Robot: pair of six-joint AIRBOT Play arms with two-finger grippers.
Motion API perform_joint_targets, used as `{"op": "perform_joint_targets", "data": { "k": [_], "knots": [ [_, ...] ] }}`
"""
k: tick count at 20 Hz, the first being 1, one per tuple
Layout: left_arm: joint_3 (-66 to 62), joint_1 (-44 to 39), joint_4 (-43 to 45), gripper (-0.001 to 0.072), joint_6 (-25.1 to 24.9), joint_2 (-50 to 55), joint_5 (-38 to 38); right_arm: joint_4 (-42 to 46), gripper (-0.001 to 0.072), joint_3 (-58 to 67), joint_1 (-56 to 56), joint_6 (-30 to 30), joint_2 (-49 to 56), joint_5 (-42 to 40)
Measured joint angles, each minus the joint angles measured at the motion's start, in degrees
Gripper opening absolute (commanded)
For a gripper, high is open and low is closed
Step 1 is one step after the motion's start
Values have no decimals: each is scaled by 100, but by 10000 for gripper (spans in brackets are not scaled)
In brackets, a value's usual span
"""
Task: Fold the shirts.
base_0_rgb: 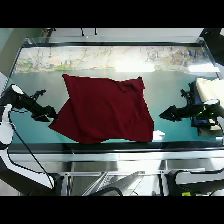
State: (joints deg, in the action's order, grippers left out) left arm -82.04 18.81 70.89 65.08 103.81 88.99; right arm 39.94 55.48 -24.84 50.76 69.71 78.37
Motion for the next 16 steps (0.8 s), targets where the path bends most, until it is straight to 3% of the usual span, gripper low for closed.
{"op": "perform_joint_targets", "data": {
  "k": [7,8,12,14,16],
  "knots": [
    [-11,-114,-216,687,15,328,398,0,253,-2,0,0,0,46],
    [-11,-120,-236,635,44,400,487,-2,253,-2,0,0,0,70],
    [7,-144,-175,11,72,586,555,-2,253,-2,0,0,0,96],
    [7,-149,-197,12,72,614,553,4,255,-2,0,0,0,109],
    [7,-149,-201,11,76,625,555,68,365,-2,4,0,0,109]
  ]
}}
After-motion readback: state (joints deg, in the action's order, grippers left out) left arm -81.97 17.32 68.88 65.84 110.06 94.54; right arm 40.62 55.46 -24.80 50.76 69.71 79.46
